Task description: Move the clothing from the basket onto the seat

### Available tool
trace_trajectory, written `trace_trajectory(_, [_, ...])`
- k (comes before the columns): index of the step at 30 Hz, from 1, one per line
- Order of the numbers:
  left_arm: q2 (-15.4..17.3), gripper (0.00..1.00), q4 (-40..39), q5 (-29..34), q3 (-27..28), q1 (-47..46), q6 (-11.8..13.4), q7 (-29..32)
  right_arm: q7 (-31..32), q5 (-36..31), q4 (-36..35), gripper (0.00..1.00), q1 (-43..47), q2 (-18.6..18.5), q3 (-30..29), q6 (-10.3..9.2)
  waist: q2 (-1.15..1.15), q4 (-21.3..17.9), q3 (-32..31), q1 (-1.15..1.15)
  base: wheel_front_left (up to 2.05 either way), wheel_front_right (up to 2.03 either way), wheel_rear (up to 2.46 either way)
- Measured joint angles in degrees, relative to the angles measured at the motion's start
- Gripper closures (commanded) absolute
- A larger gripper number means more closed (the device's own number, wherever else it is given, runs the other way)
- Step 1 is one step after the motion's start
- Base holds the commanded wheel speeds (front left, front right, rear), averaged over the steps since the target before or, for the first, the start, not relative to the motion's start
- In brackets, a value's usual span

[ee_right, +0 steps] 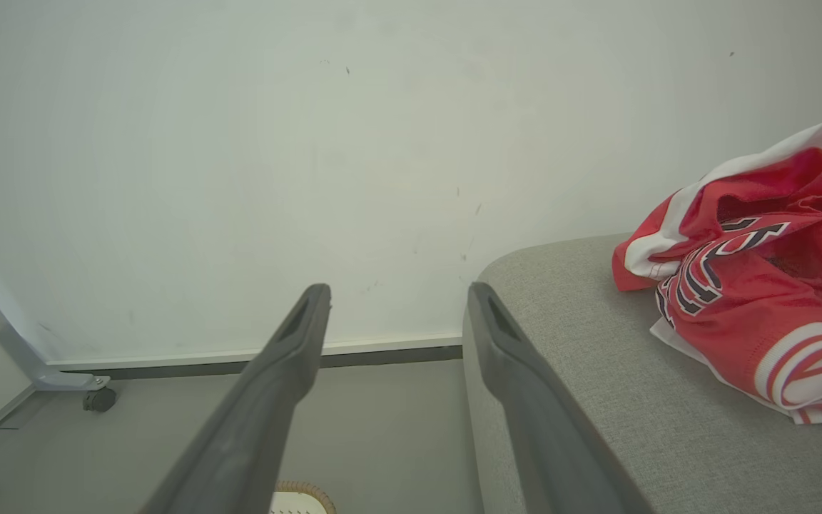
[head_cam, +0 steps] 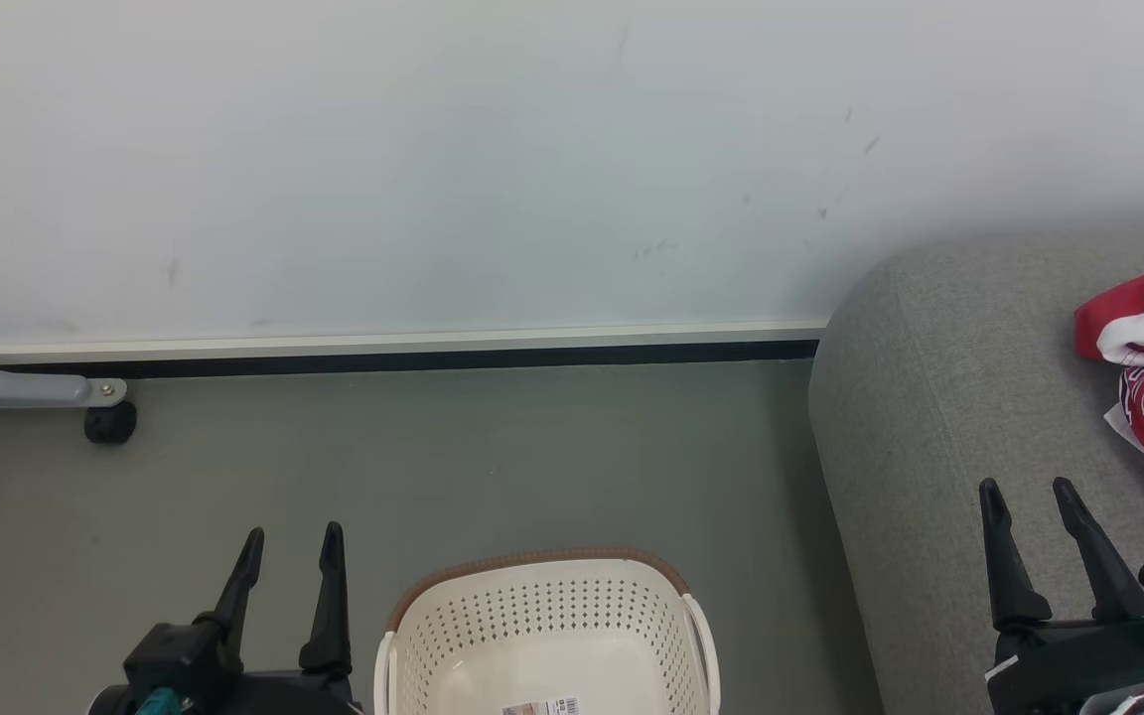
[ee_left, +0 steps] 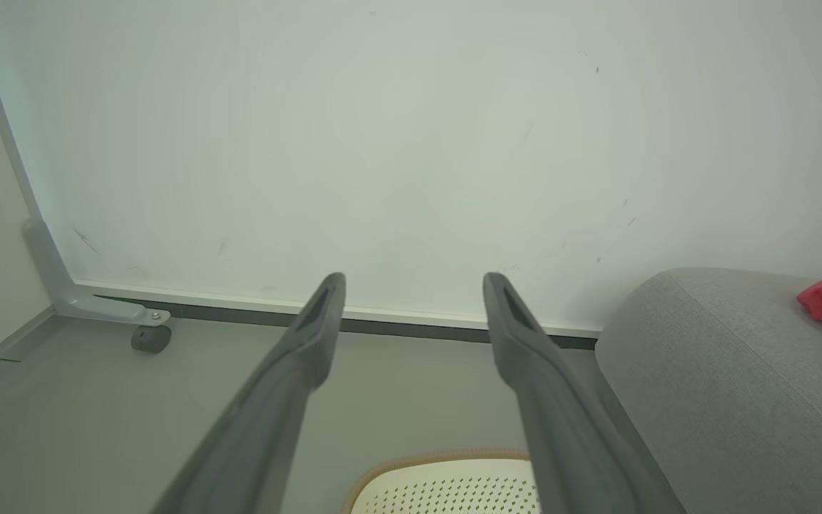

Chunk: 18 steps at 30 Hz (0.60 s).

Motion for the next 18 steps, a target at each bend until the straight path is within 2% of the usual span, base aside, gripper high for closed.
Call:
trace_trajectory(10, [-0.1, 0.0, 0.1, 0.6, -0.1, 0.0, 0.0, 0.0, 0.0, -0.6, 0.5, 0.0, 0.0, 0.5, -0.6, 0.0, 0.0, -0.1, 0.0, 0.0, 0.0, 0.0, 0.0])
trace_trajectory(11, [-0.2, 1.0, 0.1, 0.6, -0.1, 0.0, -0.1, 0.0, 0.0, -0.6, 0.6, 1.0, 0.0, 0.5, -0.6, 0.0, 0.0, -0.1, 0.0, 0.0, 0.0, 0.0, 0.0])
trace_trajectory(18, [-1.2, 1.0, 2.7, 0.0, -0.2, 1.9, -0.1, 0.6, 0.6, -0.1, 3.2, 1.0, 2.2, 3.1, 0.1, 0.09, 0.0, -0.1, 0.0, 0.0, 0.0, 0.0, 0.0])
